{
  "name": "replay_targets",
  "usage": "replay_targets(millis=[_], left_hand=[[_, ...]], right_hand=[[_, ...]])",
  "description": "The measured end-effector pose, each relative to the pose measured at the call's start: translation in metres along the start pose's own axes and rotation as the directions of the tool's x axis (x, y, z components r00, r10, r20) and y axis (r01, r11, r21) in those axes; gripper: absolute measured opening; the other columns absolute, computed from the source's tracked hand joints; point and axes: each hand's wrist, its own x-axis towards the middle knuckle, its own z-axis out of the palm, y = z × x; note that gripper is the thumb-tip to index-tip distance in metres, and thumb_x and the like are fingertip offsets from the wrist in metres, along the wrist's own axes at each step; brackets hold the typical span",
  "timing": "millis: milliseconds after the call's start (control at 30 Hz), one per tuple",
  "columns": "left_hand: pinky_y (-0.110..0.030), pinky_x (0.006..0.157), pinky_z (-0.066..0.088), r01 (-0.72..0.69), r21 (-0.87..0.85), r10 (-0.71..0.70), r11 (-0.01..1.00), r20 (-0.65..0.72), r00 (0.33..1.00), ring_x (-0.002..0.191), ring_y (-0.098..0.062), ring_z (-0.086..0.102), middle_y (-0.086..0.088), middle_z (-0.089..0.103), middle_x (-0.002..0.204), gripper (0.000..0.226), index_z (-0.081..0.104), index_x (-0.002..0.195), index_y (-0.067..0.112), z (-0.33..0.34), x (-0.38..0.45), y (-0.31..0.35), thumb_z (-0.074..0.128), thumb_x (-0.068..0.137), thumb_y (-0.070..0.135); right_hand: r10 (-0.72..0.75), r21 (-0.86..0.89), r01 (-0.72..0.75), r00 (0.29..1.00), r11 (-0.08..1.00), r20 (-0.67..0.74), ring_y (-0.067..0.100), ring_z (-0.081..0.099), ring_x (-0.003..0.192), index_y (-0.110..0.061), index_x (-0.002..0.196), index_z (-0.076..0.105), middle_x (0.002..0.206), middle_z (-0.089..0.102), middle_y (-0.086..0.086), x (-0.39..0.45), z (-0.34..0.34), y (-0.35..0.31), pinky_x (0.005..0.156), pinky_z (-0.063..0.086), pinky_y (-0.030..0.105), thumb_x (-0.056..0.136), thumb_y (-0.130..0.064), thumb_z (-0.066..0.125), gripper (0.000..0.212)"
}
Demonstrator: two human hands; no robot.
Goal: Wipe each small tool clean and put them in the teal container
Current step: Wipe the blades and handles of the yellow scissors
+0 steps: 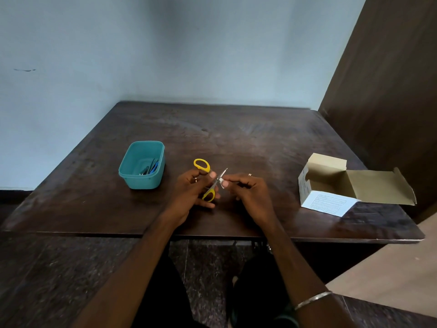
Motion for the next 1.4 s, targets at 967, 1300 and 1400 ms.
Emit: replay_targets(millis=[967, 1300, 1400], left_hand=[[-0.031, 0.044, 0.056, -0.037, 0.036, 0.039, 0.999, -0.050, 0.998, 0.071, -0.030, 0.074, -0.013, 0.073, 0.082, 0.010, 0.066, 0.097, 0.012, 0.0041, -0.0032, -0.0009, 0.067, 0.092, 0.021], [-0.029, 0.040, 0.053, -0.047, 0.083, 0.046, 0.995, 0.014, 0.999, 0.071, -0.032, 0.073, -0.015, 0.074, 0.087, 0.016, 0.066, 0.101, 0.006, 0.0025, -0.0026, 0.0002, 0.065, 0.093, 0.019], [-0.028, 0.040, 0.053, -0.052, 0.096, 0.049, 0.994, 0.027, 0.998, 0.071, -0.032, 0.073, -0.015, 0.074, 0.088, 0.017, 0.066, 0.102, 0.005, 0.0014, -0.0029, 0.0006, 0.065, 0.092, 0.019]], right_hand=[[0.015, -0.156, -0.010, 0.999, 0.988, 0.029, 0.006, 0.059, 0.063, -0.009, 0.081, 0.075, 0.073, 0.070, 0.001, 0.0023, -0.0016, 0.0039, 0.062, 0.046, 0.024, 0.085, -0.009, 0.075, 0.004], [-0.029, -0.231, 0.047, 0.996, 0.972, 0.083, 0.005, 0.064, 0.071, -0.013, 0.088, 0.077, 0.082, 0.074, -0.002, 0.0011, 0.0000, 0.0002, 0.065, 0.051, 0.020, 0.088, -0.013, 0.072, 0.005], [-0.036, -0.209, 0.054, 0.996, 0.976, 0.087, 0.003, 0.063, 0.069, -0.015, 0.088, 0.077, 0.081, 0.073, -0.005, 0.0006, 0.0003, 0.0002, 0.065, 0.049, 0.019, 0.089, -0.013, 0.072, 0.006]])
